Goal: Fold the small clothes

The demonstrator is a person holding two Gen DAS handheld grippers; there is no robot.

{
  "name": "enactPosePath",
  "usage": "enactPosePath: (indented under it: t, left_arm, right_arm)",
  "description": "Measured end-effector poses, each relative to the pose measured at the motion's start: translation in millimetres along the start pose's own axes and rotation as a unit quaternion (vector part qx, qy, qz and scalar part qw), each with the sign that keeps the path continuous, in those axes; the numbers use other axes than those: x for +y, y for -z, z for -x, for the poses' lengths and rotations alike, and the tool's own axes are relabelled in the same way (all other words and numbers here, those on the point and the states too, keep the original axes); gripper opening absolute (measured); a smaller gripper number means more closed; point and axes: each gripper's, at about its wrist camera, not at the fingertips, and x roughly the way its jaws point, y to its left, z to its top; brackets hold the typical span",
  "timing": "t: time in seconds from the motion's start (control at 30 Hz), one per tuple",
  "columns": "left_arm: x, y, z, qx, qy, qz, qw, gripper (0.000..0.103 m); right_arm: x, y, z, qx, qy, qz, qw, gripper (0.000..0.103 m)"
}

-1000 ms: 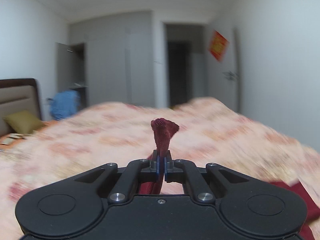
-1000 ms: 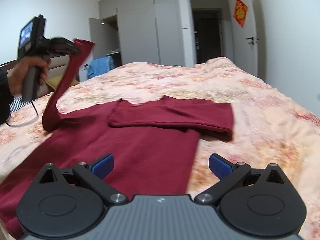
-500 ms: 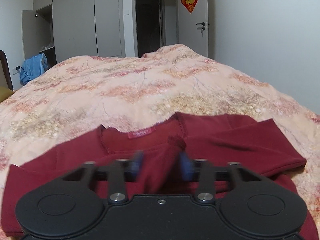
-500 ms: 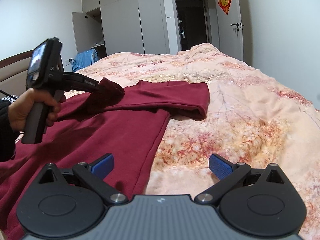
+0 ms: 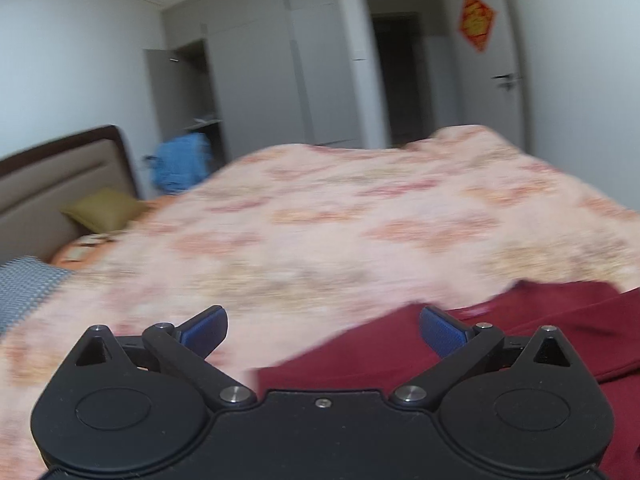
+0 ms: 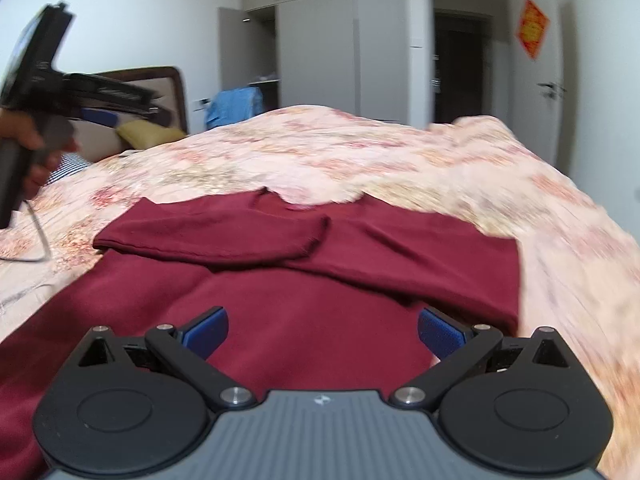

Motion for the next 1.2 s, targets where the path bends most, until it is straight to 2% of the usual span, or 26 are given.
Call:
enactPosePath:
  t: [0.1,0.2,0.3,0.43,0.53,0.6,0.73,0.8,0.87,0.97,1.07,1.2]
  left_arm:
    - [36.4,16.5,4.5,0.006,-0.043,-0.008,0.9990,0.102]
    - [64.0,44.5,0.4,0.025,-0.059,0.001,0.9980,0.102]
    - [77.8,80.8,-10.2,0.047,-0.051,0.031,0.9971,0.102]
    - [73.1,119.6,-27.5,0.074,-0.025,0.047,0.9958,0.102]
    - [60.8,131.4,-34.3,0.076,-0.020,0.039,0.9961,0.102]
    - [55.7,132.0,-37.2,0.076,-0.012,0.039,0.9962,0.102]
    - [50.8,129.6,-44.2,0.075,-0.002,0.050,0.9959,0.102]
    - [49.5,129.6,-46.6,0.077,-0.001,0.050,0.9958,0.102]
    - [48.6,129.5,-49.1,0.080,-0.001,0.048,0.9956,0.102]
    - [47.3,130.6,-51.4,0.084,-0.001,0.046,0.9954,0.102]
    - [46.4,131.1,-52.4,0.085,-0.001,0.045,0.9953,0.102]
    - [42.8,132.3,-55.4,0.088,0.003,0.043,0.9952,0.102]
  right_arm:
    - [1.6,-19.4,-26.7,0.008,-0.020,-0.010,1.000,0.103]
    - [1.8,-33.8,-50.9,0.011,-0.037,-0.017,0.999,0.103]
    - [2.7,-45.7,-77.5,0.018,-0.034,-0.017,0.999,0.102]
    - [1.5,-53.9,-111.5,0.032,-0.028,-0.024,0.999,0.095]
    - [1.6,-55.2,-135.7,0.049,-0.021,-0.028,0.998,0.087]
    - [1.3,-55.3,-148.4,0.060,-0.019,-0.032,0.998,0.080]
    - [2.9,-52.8,-163.8,0.072,-0.011,-0.034,0.997,0.071]
    - [4.4,-51.1,-167.8,0.077,-0.005,-0.032,0.997,0.055]
    - [6.7,-51.0,-168.5,0.076,0.001,-0.026,0.997,0.043]
    - [5.8,-53.7,-167.8,0.074,-0.008,-0.028,0.997,0.019]
    - [3.2,-60.4,-163.5,0.064,-0.020,-0.033,0.997,0.013]
    - [3.0,-78.8,-151.4,0.041,-0.037,-0.045,0.997,0.012]
